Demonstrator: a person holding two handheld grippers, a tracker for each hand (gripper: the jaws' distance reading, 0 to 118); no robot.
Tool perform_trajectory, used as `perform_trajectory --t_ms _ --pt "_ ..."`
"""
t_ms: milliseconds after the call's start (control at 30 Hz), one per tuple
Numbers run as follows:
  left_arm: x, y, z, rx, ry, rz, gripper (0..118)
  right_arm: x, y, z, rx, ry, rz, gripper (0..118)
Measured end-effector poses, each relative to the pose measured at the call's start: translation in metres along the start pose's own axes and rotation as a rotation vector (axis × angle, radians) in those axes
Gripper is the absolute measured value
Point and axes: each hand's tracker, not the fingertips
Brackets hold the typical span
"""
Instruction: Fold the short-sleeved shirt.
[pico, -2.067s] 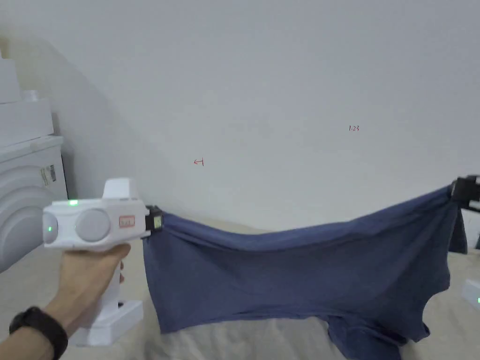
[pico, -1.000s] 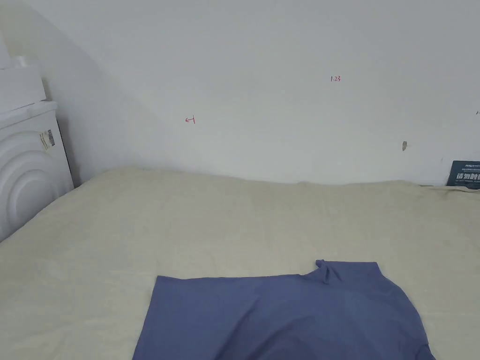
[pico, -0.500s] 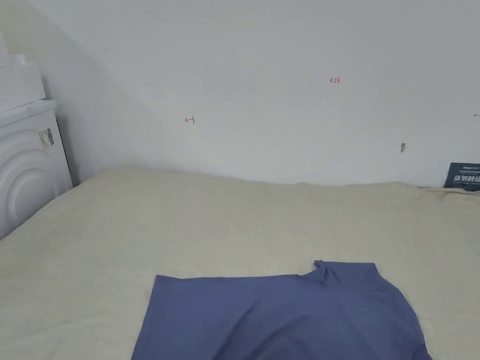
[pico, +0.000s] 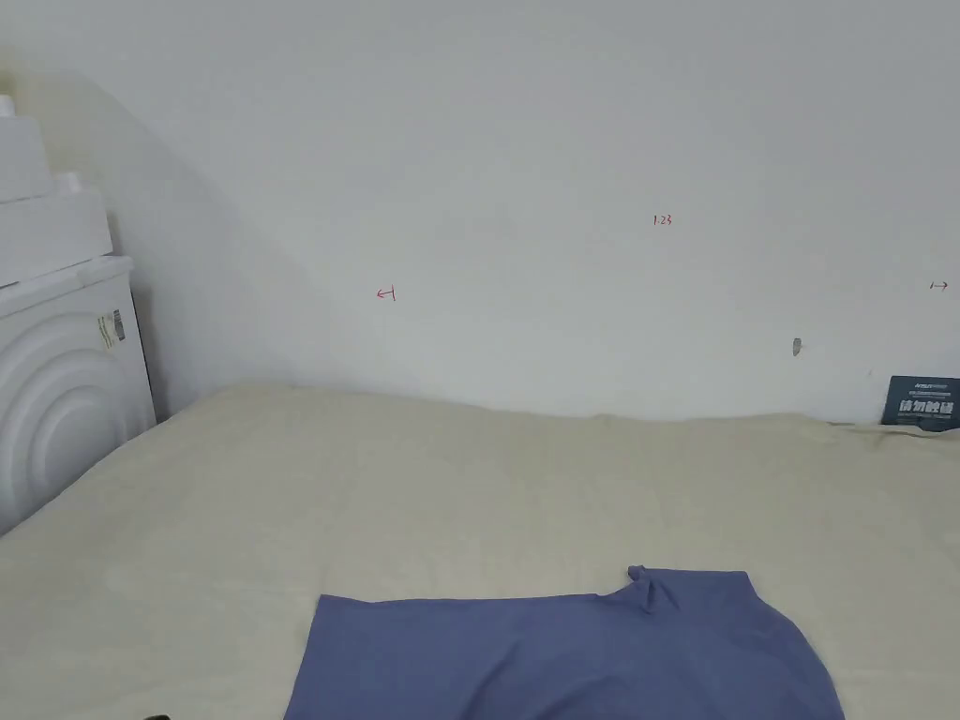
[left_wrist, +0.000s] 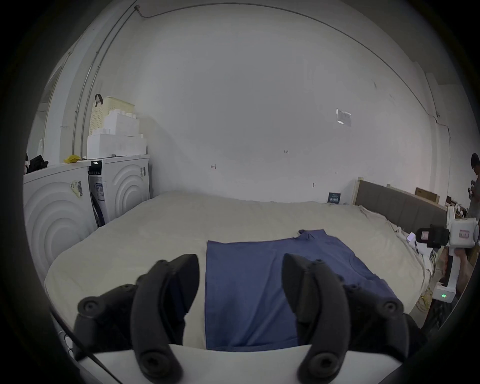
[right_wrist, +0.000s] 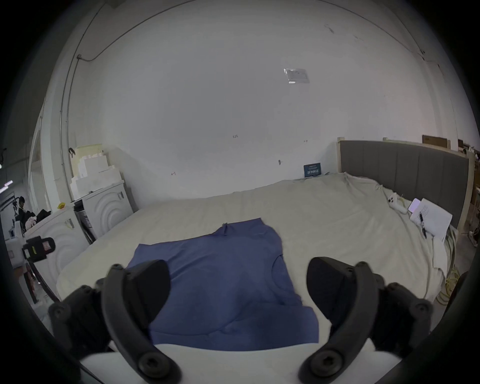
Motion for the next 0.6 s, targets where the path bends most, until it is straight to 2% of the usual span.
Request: perform_trajectory --t_ms 33,67,133,200,233,500,600 --pt "0.001 -0.004 0.002 -0.012 -0.002 -0.013 63 -0.001 -0.004 0.001 -0.004 0.002 -0.005 84" --pt "0.003 -0.008 0.003 -0.021 -0.001 -0.015 50 -0.002 -0.008 0.001 -0.013 0.005 0.000 66" --pt "0.004 -0.014 0.007 -0.041 -0.008 -0.013 26 -0.008 -0.017 0.003 -0.023 -0.031 0.033 41" --pt "0.004 -0.020 0.009 -0.093 -0.038 0.017 0 -0.012 -0.023 0.004 -0.053 -0.031 0.064 9" --pt "0.005 -0.023 0.010 -0.091 -0.034 0.023 0 -0.013 -0.027 0.005 -0.050 -0.027 0.062 0" --pt "0.006 -0.040 0.010 -0.147 -0.013 -0.007 0 -0.019 -0.035 0.004 -0.076 -0.008 0.078 0" --pt "0.007 -0.045 0.008 -0.166 0.028 -0.051 0 -0.017 -0.033 0.004 -0.082 0.007 0.045 0"
